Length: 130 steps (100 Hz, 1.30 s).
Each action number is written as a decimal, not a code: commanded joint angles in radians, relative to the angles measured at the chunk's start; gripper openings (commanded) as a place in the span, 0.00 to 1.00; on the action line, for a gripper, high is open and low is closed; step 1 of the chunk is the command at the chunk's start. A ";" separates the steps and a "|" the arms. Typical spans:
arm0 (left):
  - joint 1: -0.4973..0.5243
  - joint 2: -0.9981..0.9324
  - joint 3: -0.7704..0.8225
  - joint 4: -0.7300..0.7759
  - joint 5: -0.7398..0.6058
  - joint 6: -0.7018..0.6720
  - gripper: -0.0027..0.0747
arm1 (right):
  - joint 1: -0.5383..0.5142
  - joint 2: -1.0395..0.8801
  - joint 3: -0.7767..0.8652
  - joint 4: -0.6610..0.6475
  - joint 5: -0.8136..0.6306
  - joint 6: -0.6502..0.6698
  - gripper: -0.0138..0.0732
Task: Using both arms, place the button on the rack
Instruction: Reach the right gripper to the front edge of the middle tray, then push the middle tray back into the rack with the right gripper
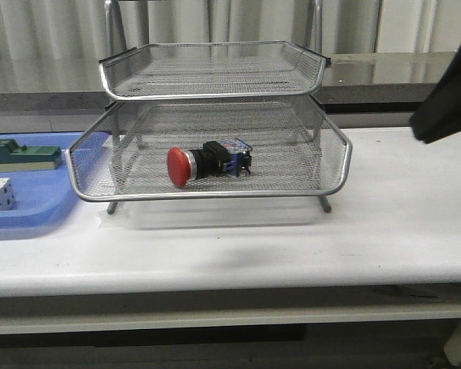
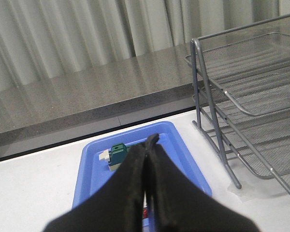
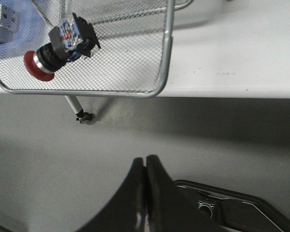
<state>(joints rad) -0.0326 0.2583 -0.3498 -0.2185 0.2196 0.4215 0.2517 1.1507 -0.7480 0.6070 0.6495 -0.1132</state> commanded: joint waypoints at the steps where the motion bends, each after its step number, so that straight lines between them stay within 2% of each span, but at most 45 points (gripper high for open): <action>1: 0.003 0.008 -0.024 -0.013 -0.083 -0.008 0.01 | 0.053 0.039 -0.032 0.049 -0.091 -0.014 0.08; 26: 0.003 0.008 -0.024 -0.013 -0.083 -0.008 0.01 | 0.179 0.159 -0.032 0.115 -0.198 -0.014 0.08; 57: 0.003 0.008 -0.024 -0.013 -0.083 -0.008 0.01 | 0.282 0.307 -0.044 0.160 -0.326 -0.014 0.08; 95: 0.003 0.008 -0.024 -0.013 -0.083 -0.008 0.01 | 0.307 0.482 -0.169 0.160 -0.346 -0.017 0.08; 130: 0.003 0.008 -0.024 -0.013 -0.083 -0.008 0.01 | 0.307 0.547 -0.272 0.154 -0.394 -0.047 0.08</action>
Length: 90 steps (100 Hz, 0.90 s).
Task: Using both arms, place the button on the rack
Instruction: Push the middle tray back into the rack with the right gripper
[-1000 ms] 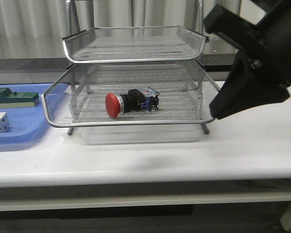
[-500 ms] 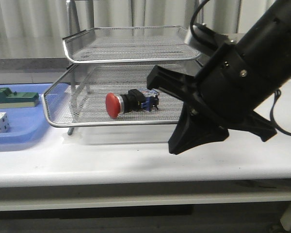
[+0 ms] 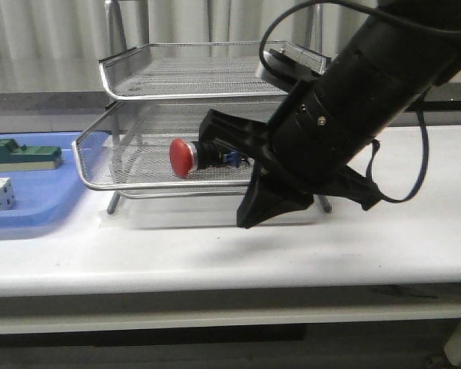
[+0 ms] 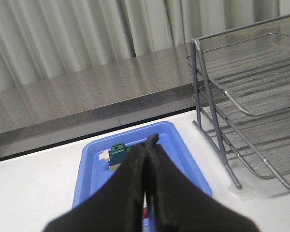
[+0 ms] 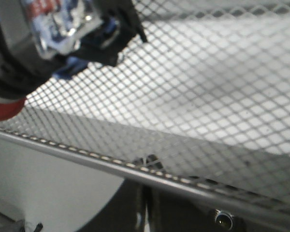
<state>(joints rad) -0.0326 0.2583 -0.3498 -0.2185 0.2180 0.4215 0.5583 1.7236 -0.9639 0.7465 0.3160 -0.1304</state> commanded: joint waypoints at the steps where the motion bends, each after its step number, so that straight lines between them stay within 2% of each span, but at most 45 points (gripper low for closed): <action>1: 0.003 0.008 -0.024 -0.013 -0.081 -0.008 0.01 | 0.001 -0.023 -0.059 0.014 -0.063 -0.032 0.08; 44: 0.003 0.008 -0.024 -0.013 -0.081 -0.008 0.01 | 0.000 0.049 -0.164 -0.013 -0.178 -0.055 0.08; 90: 0.003 0.008 -0.024 -0.013 -0.081 -0.008 0.01 | 0.000 0.049 -0.167 -0.013 -0.343 -0.102 0.08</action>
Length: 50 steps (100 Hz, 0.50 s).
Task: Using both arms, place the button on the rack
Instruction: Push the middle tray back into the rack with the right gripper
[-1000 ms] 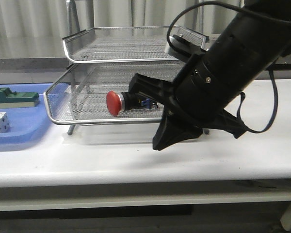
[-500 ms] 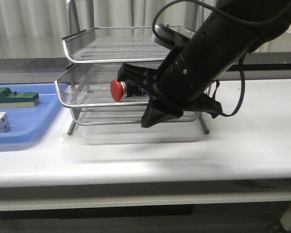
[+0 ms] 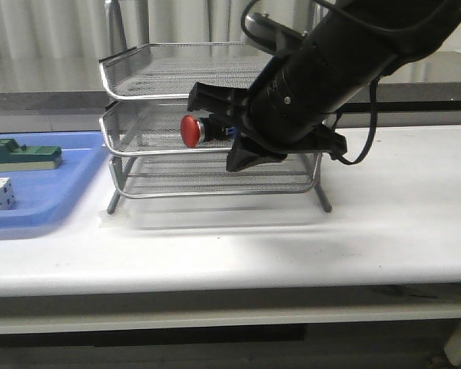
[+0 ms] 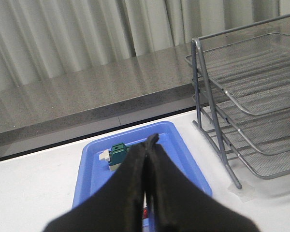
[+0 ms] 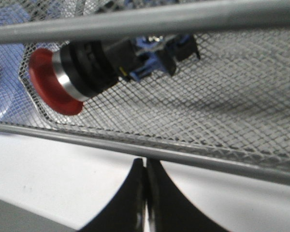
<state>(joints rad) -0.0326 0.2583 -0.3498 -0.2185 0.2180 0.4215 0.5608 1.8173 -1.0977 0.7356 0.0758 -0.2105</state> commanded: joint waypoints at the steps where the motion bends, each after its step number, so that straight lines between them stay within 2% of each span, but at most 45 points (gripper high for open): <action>1: 0.003 0.008 -0.024 -0.013 -0.081 -0.008 0.01 | -0.003 -0.045 -0.033 -0.002 -0.105 -0.022 0.08; 18: 0.003 0.008 -0.024 -0.013 -0.081 -0.008 0.01 | -0.003 -0.045 -0.033 -0.002 -0.114 -0.029 0.08; 50: 0.003 0.008 -0.024 -0.013 -0.081 -0.008 0.01 | -0.003 -0.071 -0.033 -0.002 0.018 -0.031 0.08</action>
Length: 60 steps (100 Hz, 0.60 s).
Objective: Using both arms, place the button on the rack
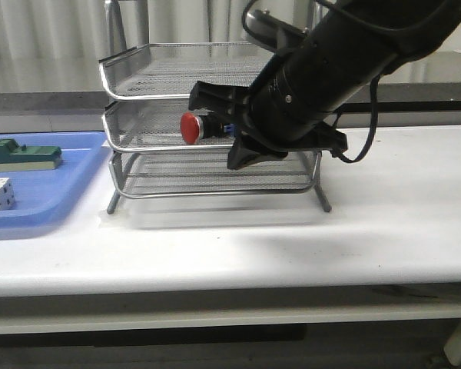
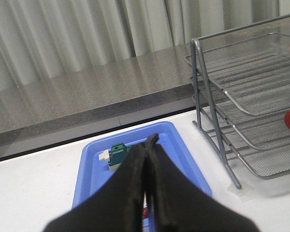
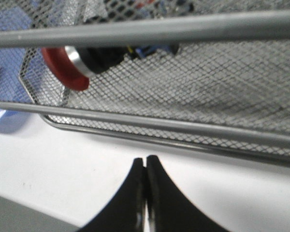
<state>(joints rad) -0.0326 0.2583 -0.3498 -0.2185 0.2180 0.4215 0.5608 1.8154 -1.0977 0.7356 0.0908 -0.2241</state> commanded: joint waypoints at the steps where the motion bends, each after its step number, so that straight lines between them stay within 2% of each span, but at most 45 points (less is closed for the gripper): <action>1: 0.003 0.008 -0.024 -0.013 -0.081 -0.008 0.01 | -0.003 -0.072 -0.033 -0.002 0.006 -0.018 0.08; 18: 0.003 0.008 -0.024 -0.013 -0.081 -0.008 0.01 | -0.003 -0.130 -0.030 -0.010 0.063 -0.058 0.08; 40: 0.003 0.008 -0.024 -0.013 -0.081 -0.008 0.01 | -0.008 -0.221 -0.028 -0.144 0.127 -0.063 0.09; 60: 0.003 0.008 -0.024 -0.013 -0.081 -0.008 0.01 | -0.082 -0.321 0.007 -0.185 0.166 -0.063 0.09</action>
<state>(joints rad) -0.0326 0.2583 -0.3498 -0.2185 0.2180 0.4215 0.5196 1.5863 -1.0886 0.5666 0.2833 -0.2724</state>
